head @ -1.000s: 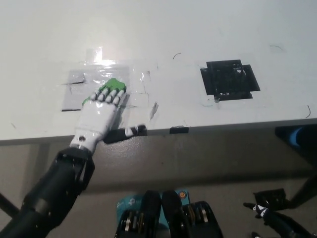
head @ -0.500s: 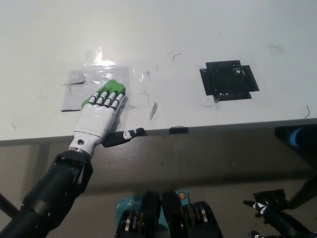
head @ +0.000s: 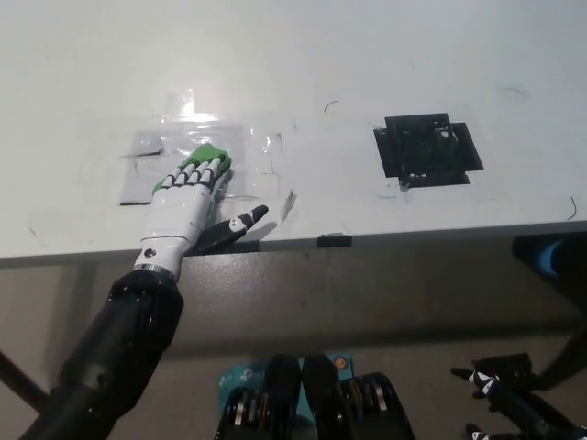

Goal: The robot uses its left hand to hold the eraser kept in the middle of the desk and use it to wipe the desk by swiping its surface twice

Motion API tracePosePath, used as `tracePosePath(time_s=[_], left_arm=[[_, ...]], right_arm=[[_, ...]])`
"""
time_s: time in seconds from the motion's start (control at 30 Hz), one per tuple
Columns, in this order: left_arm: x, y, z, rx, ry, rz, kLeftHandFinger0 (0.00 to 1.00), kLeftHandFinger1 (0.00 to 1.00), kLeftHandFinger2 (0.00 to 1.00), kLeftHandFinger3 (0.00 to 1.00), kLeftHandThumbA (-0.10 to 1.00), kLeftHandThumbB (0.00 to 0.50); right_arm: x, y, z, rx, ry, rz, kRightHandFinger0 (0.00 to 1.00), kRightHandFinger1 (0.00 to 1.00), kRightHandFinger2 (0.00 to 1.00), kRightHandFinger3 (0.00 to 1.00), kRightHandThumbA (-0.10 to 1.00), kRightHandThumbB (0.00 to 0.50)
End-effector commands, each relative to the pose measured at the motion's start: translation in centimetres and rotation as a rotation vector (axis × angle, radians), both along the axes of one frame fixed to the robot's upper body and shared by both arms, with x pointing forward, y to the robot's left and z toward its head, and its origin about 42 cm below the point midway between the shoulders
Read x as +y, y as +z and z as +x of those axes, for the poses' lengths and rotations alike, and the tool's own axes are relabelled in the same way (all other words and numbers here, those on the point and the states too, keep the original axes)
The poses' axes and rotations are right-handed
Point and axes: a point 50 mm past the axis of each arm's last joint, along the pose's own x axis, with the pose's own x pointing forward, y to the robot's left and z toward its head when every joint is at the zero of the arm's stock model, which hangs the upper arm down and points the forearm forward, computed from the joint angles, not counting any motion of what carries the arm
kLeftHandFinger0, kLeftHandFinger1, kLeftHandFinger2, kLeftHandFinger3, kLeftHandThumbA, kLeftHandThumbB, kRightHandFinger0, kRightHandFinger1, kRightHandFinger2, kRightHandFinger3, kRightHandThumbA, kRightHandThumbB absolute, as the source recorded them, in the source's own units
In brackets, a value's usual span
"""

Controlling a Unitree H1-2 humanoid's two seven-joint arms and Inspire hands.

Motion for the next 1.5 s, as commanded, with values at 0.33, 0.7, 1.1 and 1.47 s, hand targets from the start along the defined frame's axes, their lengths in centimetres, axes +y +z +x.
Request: tracePosePath(time_s=[0.33, 0.7, 1.1, 1.47], left_arm=[[-9.7, -7.1, -3.3, 0.508, -0.212, 0.113, 1.0, 1.0, 1.0, 1.0, 1.0, 0.445], [-15.4, -6.2, -3.8, 0.5, -0.295, 0.162, 1.0, 1.0, 1.0, 1.0, 1.0, 0.428], [-22.1, -6.2, -4.8, 0.553, -0.346, 0.256, 1.0, 1.0, 1.0, 1.0, 1.0, 0.418], [-23.2, -5.8, -4.5, 0.545, -0.34, 0.404, 1.0, 1.0, 1.0, 1.0, 1.0, 0.417]], right_arm=[[0.6, 2.4, 1.7, -0.074, 0.037, -0.017, 0.8, 0.9, 1.0, 1.0, 0.44, 0.053], [1.4, 2.5, 2.4, -0.116, 0.025, -0.063, 0.76, 0.85, 1.0, 1.0, 0.44, 0.039], [2.9, 2.0, 2.2, -0.176, 0.022, -0.244, 0.56, 0.69, 0.85, 1.0, 0.23, 0.024], [4.2, 1.5, 2.1, -0.162, 0.024, -0.251, 0.5, 0.63, 0.8, 1.0, 0.2, 0.041]])
